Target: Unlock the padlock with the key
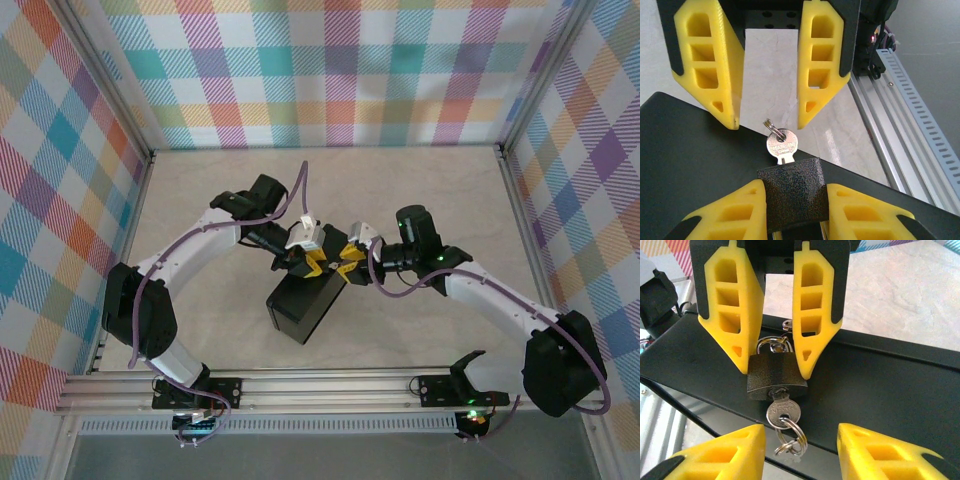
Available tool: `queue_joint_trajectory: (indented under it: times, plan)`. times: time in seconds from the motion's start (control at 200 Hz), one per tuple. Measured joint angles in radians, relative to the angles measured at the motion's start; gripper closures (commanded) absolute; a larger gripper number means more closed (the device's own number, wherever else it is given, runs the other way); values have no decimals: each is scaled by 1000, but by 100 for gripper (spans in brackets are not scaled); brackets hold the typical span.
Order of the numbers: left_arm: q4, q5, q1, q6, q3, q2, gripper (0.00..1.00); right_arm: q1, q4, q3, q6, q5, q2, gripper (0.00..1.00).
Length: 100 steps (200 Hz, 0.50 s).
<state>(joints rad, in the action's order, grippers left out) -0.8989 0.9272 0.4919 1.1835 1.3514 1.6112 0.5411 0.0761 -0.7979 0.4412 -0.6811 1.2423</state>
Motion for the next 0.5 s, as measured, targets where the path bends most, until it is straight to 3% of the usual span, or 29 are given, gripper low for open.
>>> queue_joint_trajectory:
  times: [0.5]
  plan:
    - [-78, 22, -12, 13, 60, 53, 82, 51, -67, 31, 54, 80, -30, 64]
